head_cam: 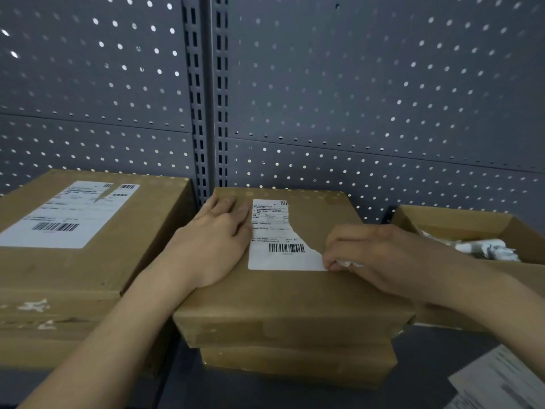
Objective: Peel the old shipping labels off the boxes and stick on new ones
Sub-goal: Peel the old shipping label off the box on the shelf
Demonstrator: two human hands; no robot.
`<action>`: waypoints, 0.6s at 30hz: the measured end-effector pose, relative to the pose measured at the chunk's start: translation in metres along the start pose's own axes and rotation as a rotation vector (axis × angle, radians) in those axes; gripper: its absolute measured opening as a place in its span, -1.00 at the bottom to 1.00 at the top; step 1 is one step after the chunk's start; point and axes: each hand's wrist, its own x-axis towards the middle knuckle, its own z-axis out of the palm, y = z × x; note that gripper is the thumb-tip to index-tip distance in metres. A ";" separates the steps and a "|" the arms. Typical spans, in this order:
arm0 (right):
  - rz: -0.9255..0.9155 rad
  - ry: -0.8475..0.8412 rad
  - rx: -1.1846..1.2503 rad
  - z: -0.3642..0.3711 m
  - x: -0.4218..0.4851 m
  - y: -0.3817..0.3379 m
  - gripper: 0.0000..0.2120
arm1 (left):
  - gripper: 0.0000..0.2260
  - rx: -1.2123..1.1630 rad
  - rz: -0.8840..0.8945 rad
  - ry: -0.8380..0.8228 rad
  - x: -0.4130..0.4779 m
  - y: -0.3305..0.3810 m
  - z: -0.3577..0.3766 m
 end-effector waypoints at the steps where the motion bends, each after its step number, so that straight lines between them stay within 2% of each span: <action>1: -0.011 0.005 -0.041 0.001 0.001 -0.001 -0.84 | -0.54 -0.001 0.002 0.001 0.000 0.000 0.000; 4: 0.010 -0.059 -0.120 0.002 0.005 -0.004 -0.72 | -0.54 0.000 0.004 -0.002 0.000 0.000 0.000; 7: 0.016 -0.121 -0.139 0.000 0.007 -0.008 -0.81 | -0.55 0.000 0.002 -0.001 -0.001 0.002 0.000; 14: 0.070 -0.101 0.095 -0.005 0.004 0.004 -0.89 | -0.54 -0.029 0.018 -0.003 -0.002 0.001 -0.002; 18: 0.022 -0.033 0.047 -0.007 0.005 0.005 -0.80 | -0.54 -0.023 0.014 -0.003 -0.001 0.001 -0.001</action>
